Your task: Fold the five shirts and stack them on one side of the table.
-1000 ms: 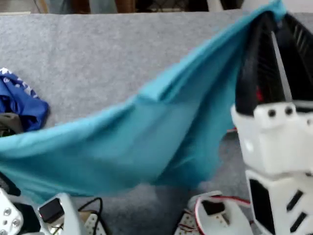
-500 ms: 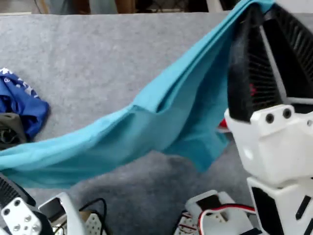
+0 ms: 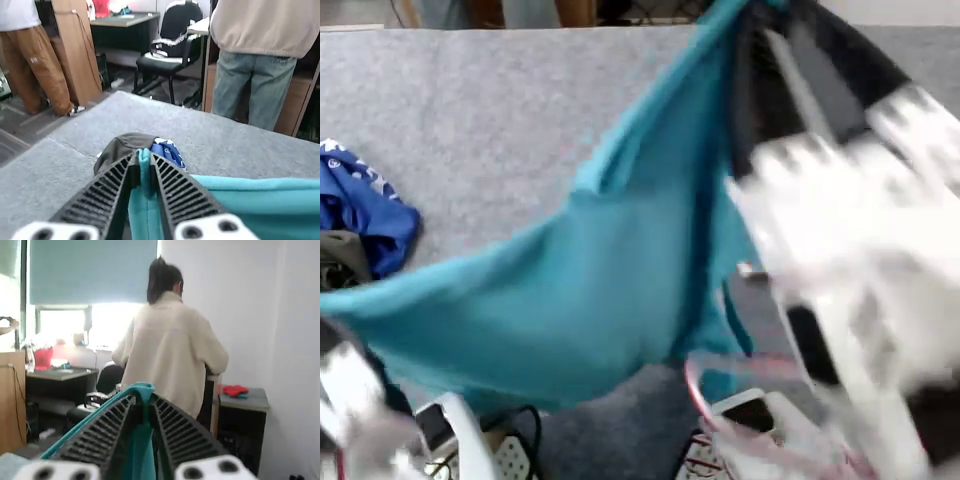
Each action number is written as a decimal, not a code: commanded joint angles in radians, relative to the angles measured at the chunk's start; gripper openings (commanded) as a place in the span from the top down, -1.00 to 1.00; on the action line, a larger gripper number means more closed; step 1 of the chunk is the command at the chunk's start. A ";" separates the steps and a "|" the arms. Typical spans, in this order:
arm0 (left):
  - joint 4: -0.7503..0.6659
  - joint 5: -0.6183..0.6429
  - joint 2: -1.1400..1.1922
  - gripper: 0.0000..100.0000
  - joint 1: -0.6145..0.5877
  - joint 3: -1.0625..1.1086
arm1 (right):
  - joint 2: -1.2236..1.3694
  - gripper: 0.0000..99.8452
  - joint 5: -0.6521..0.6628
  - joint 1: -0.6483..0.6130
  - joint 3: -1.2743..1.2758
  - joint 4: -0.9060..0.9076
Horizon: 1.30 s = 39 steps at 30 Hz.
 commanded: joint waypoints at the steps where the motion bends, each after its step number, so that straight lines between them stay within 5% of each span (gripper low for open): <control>1: -0.361 0.018 0.006 0.94 0.001 0.334 | 0.101 0.97 0.063 0.000 0.124 -0.140; 8: -1.022 -0.052 0.147 0.94 0.191 0.823 | 0.424 0.97 0.077 0.118 0.383 -0.571; 15: -1.350 -0.087 0.674 0.94 0.245 0.719 | 0.860 0.97 0.075 0.166 0.171 -0.697; 19: -1.352 -0.086 1.019 0.94 0.242 0.469 | 1.115 0.97 0.075 0.192 -0.093 -0.677; 23: -1.301 -0.086 1.214 0.94 0.240 0.278 | 1.302 0.97 0.075 0.204 -0.390 -0.466; 33: -0.973 -0.086 1.223 0.94 0.251 0.107 | 1.584 0.97 0.078 0.227 -0.998 -0.066; 39: -0.720 -0.092 1.175 0.94 0.242 0.122 | 1.604 0.97 0.084 0.226 -1.089 0.224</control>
